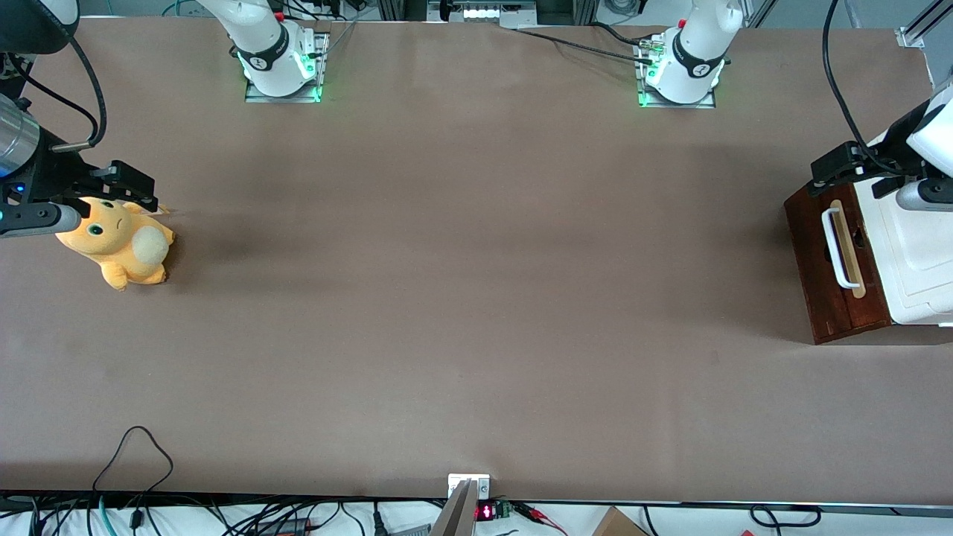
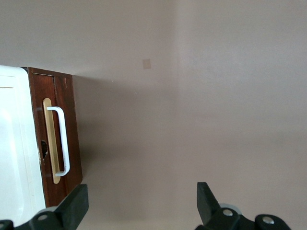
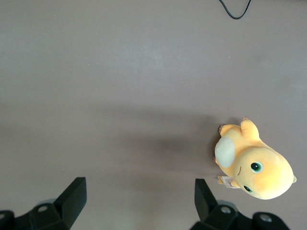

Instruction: Open lower drawer with left arm only

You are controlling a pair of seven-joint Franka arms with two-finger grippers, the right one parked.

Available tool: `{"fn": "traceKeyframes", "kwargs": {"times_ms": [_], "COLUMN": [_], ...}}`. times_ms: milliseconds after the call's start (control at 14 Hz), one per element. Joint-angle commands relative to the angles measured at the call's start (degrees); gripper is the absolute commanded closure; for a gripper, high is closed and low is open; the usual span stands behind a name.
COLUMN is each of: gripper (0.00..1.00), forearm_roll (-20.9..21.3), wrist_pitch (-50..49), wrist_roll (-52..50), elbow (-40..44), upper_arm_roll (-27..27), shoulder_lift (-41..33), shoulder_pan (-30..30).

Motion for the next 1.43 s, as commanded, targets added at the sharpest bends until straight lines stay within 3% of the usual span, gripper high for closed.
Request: {"fn": "traceKeyframes", "kwargs": {"times_ms": [0,786,929,1357], "gripper": [0.0,0.0,0.0,0.0], "forearm_roll": [-0.6,-0.5,2.4,2.8], "wrist_pitch": [-1.6,-2.5,-2.6,-3.0], "wrist_roll": [-0.2,-0.6,-0.6,-0.7], "elbow": [1.7,2.9,2.9,2.8], "upper_arm_roll": [0.3,0.3,0.2,0.2], "shoulder_lift": [0.9,2.6,2.7,4.6], "shoulder_pan": [-0.3,-0.7,-0.8,-1.1]}}
